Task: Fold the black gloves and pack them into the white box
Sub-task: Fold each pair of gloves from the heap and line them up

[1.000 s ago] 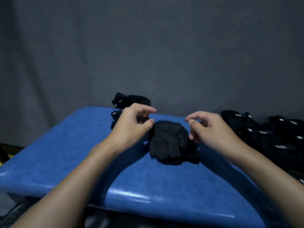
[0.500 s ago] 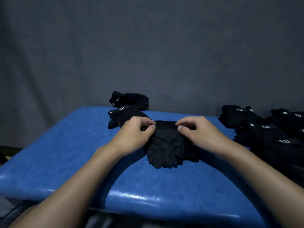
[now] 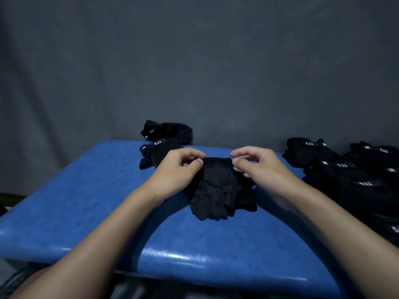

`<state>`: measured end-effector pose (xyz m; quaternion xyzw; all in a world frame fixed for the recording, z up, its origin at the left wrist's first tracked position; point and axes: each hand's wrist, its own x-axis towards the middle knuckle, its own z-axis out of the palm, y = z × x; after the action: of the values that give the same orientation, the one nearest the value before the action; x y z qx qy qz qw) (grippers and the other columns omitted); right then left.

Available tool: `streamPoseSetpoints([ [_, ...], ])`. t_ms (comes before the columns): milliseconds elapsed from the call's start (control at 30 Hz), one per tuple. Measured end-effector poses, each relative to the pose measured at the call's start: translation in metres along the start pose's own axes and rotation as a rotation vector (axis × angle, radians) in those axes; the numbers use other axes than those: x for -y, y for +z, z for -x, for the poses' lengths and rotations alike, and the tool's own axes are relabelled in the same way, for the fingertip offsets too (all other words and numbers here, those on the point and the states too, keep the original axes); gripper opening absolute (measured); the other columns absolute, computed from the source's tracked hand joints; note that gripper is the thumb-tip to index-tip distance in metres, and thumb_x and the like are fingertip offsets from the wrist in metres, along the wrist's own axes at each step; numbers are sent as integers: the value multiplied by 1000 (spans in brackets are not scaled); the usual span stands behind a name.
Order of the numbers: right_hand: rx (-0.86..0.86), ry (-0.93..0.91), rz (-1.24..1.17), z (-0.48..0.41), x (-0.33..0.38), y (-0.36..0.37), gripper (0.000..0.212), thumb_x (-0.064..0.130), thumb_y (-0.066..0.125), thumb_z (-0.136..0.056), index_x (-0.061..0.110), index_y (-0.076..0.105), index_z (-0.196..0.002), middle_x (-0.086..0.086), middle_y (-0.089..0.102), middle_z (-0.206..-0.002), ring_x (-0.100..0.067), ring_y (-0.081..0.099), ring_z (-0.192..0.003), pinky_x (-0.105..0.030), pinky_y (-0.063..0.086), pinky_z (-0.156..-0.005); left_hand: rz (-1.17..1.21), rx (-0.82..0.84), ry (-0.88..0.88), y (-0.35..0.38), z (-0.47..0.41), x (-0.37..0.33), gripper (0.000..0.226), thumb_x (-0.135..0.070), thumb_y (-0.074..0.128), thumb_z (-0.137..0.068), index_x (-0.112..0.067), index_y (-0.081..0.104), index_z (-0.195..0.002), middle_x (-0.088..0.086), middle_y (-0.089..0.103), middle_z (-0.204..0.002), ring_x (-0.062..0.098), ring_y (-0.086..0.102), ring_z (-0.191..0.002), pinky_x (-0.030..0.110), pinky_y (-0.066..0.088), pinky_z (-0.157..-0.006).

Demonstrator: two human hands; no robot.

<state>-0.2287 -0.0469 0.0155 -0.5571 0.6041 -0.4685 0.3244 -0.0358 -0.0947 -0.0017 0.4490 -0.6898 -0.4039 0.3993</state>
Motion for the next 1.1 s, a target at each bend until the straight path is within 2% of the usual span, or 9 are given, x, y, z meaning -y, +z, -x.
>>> streamPoseSetpoints([
  [133,86,21,128,0,-2,3,14,23,61,-95,29,74,-91,8,72,-94,-5,64,-85,-18,47,-77,-194,5,-16,1,-2,7,17,-32,56,-98,-31,72,-105,-7,72,-94,10,65,-94,33,51,-95],
  [233,83,21,115,0,0,4,18,24,60,-96,29,74,-85,14,73,-91,-2,65,-88,-16,49,-79,-196,28,-32,0,-1,4,19,-34,54,-99,-32,73,-99,-17,71,-94,-5,63,-94,22,49,-92],
  [333,37,8,50,-1,3,3,21,22,59,-96,29,73,-81,14,73,-89,4,65,-82,-11,49,-72,-102,37,-47,-1,0,-1,24,-28,55,-100,-34,71,-83,-22,71,-84,-16,62,-79,2,45,-72],
  [433,-10,-37,-45,-1,7,-1,22,14,58,-95,26,74,-86,12,73,-91,5,65,-82,-5,46,-67,16,-16,-54,-2,0,-4,23,-23,57,-99,-31,73,-85,-19,74,-86,-7,66,-85,7,48,-76],
  [567,-27,-45,-201,2,10,-2,20,10,62,-92,19,74,-78,0,73,-85,-8,63,-77,-24,52,-77,187,-41,-44,-3,2,-8,17,-19,58,-98,-24,73,-103,7,75,-104,27,70,-102,41,52,-97],
  [667,-85,-54,-254,2,8,-3,11,10,71,-86,14,64,-78,1,64,-77,-15,59,-65,-34,52,-70,155,23,-28,-1,5,-9,18,-18,58,-99,-20,74,-105,1,75,-97,14,69,-94,29,52,-88],
  [833,2,33,-105,6,6,-9,32,-1,65,-83,26,65,-101,-4,65,-108,-11,57,-62,-28,46,-58,88,106,16,2,11,-12,19,-18,57,-99,-18,74,-106,-3,76,-101,12,70,-100,24,54,-91],
  [933,99,45,22,13,7,-17,38,-2,61,-81,29,68,-101,-2,67,-104,-17,61,-77,-41,50,-73,-8,120,66,2,12,-9,17,-19,59,-98,-17,73,-107,1,75,-101,18,69,-98,30,55,-89],
  [1100,271,67,350,25,10,-36,32,24,76,-81,34,61,-106,5,57,-90,-11,55,-77,-32,48,-79,-257,129,77,1,10,4,21,-34,65,-93,-27,71,-112,-15,70,-102,3,64,-97,24,50,-90],
])
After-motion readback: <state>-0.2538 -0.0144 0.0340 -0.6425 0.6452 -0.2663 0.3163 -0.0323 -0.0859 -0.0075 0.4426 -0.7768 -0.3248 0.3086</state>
